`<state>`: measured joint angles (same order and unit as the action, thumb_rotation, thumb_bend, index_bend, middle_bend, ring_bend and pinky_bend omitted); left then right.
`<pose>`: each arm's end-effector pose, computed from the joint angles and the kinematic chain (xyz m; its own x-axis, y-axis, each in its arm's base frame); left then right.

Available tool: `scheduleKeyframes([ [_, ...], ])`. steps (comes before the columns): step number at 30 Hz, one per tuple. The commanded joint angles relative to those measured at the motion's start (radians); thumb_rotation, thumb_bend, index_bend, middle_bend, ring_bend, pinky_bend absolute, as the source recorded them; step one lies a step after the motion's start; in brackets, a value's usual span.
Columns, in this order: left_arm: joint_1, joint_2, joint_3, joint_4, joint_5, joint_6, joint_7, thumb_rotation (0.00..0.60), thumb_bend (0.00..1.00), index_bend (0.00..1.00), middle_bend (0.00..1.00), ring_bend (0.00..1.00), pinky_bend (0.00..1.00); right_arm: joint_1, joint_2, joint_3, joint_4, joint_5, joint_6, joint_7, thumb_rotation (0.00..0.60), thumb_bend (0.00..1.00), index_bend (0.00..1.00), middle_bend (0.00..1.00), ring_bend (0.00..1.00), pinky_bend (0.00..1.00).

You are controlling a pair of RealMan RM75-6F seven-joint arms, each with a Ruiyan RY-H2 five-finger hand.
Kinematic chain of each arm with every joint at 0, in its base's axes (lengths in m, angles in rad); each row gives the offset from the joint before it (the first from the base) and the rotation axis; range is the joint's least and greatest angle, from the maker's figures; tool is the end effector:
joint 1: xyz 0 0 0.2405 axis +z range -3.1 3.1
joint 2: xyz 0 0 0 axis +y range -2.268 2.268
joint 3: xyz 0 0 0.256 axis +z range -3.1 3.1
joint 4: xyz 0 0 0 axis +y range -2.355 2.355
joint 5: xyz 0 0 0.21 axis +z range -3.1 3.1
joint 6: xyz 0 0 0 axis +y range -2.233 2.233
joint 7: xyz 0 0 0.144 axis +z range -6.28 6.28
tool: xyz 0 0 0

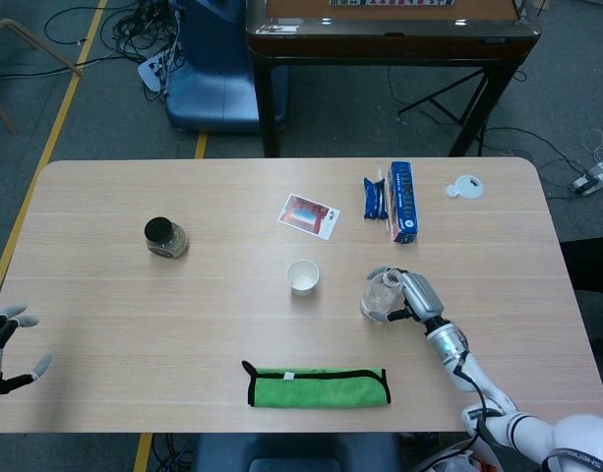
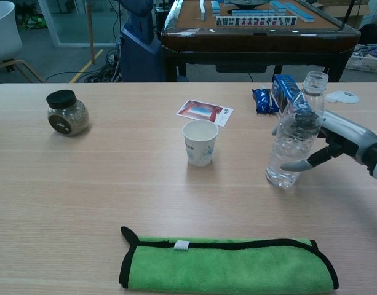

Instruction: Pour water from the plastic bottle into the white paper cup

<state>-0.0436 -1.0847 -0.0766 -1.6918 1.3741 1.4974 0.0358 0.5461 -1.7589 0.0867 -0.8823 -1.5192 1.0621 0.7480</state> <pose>-0.3188 0.1715 0.1742 0.3765 -0.0137 0.9263 0.9172 0.1460 -0.3706 -0.2620 -0.3271 -0.0386 -0.1403 -0.3651 0.9203 -0.9651 -0.1572 -0.2095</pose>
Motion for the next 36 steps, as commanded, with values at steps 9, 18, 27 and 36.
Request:
scheduleKeyframes([
  [9, 0.002, 0.003, -0.001, -0.003, -0.001, 0.001, -0.001, 0.600, 0.17, 0.35, 0.21, 0.24, 0.51, 0.006, -0.025, 0.007, 0.029, 0.010, 0.022, -0.003, 0.600, 0.17, 0.51, 0.53, 0.43, 0.38],
  [18, 0.004, 0.007, -0.004, -0.009, 0.002, 0.006, -0.003, 0.600, 0.17, 0.35, 0.21, 0.24, 0.51, 0.022, 0.031, 0.049, -0.063, 0.043, 0.034, -0.208, 0.600, 0.19, 0.56, 0.60, 0.50, 0.43],
  [27, 0.003, 0.012, -0.005, -0.016, 0.004, 0.005, -0.005, 0.600, 0.17, 0.35, 0.21, 0.24, 0.51, 0.071, 0.110, 0.133, -0.219, 0.168, -0.034, -0.601, 0.600, 0.20, 0.57, 0.61, 0.51, 0.45],
  [36, 0.006, 0.018, -0.008, -0.022, 0.002, 0.007, -0.007, 0.600, 0.17, 0.35, 0.22, 0.24, 0.51, 0.145, 0.129, 0.206, -0.291, 0.347, -0.128, -0.919, 0.600, 0.20, 0.57, 0.61, 0.51, 0.45],
])
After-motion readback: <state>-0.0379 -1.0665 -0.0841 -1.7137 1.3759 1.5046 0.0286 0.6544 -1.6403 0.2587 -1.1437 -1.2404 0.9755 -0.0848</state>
